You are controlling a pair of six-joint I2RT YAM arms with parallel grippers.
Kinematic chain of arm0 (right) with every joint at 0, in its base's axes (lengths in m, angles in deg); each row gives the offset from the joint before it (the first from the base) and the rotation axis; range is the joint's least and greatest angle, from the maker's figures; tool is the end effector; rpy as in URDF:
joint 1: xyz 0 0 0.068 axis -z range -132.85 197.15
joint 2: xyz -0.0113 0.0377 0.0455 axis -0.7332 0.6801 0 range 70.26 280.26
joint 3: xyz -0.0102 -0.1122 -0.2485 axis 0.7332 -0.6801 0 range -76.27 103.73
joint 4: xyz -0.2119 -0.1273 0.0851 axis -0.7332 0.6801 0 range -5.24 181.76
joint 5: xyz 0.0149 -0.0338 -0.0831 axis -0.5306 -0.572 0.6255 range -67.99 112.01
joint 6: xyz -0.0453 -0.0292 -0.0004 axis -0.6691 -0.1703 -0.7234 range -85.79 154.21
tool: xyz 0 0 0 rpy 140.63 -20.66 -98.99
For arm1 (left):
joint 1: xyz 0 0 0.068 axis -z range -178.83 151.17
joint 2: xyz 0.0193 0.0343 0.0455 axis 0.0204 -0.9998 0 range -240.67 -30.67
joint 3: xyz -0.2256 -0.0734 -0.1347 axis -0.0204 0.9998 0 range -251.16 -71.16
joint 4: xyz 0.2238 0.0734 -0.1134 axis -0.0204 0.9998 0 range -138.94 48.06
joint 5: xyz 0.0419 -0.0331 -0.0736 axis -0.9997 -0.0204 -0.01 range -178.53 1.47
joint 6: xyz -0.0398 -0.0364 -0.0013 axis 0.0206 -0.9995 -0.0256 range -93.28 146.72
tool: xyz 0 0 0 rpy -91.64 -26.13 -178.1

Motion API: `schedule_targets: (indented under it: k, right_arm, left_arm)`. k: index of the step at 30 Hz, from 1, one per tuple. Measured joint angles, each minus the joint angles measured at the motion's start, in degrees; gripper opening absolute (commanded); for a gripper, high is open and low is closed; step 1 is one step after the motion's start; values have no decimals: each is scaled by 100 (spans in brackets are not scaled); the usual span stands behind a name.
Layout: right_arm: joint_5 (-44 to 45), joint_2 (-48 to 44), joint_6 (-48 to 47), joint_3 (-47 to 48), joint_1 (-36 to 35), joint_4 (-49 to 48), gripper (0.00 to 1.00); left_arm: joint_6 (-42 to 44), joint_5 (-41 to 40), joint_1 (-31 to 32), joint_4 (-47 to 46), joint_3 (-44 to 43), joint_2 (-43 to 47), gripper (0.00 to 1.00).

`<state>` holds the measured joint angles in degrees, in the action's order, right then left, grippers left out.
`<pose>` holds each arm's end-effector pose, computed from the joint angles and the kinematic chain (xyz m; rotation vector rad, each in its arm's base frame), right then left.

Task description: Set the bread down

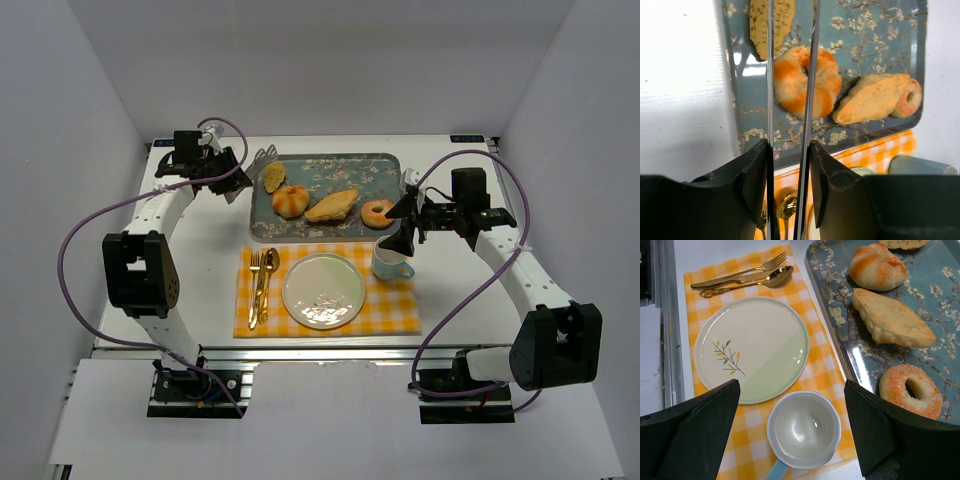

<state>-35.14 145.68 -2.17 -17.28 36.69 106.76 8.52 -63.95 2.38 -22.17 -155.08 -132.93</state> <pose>0.2685 0.0800 0.2993 -1.2388 1.5763 0.8191 0.4020 -0.0233 0.2760 -0.1382 2.3623 -0.6701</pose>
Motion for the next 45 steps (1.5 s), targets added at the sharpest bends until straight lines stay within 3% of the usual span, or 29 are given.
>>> schedule_targets:
  k: [18,23,26,31,34,39,45]
  right_arm:
    - [0,0,0,-2,35,0,90]
    - [0,2,0,-2,35,0,89]
    - [-2,7,0,-2,37,0,89]
    - [0,7,0,-2,37,2,89]
    - [-2,7,-2,-2,37,7,89]
    - [-2,7,-13,2,37,59,89]
    - [-4,0,-125,90,37,299,89]
  left_arm:
    - [144,-164,-76,20,-2,-640,49]
    - [210,-59,-76,22,7,-643,44]
    - [269,144,-76,28,11,-688,37]
    - [356,420,-164,55,184,-748,11]
    - [310,564,-304,-42,376,-732,4]
    - [26,645,-442,-245,763,-138,0]
    - [-645,1176,-433,-1145,1803,1910,0]
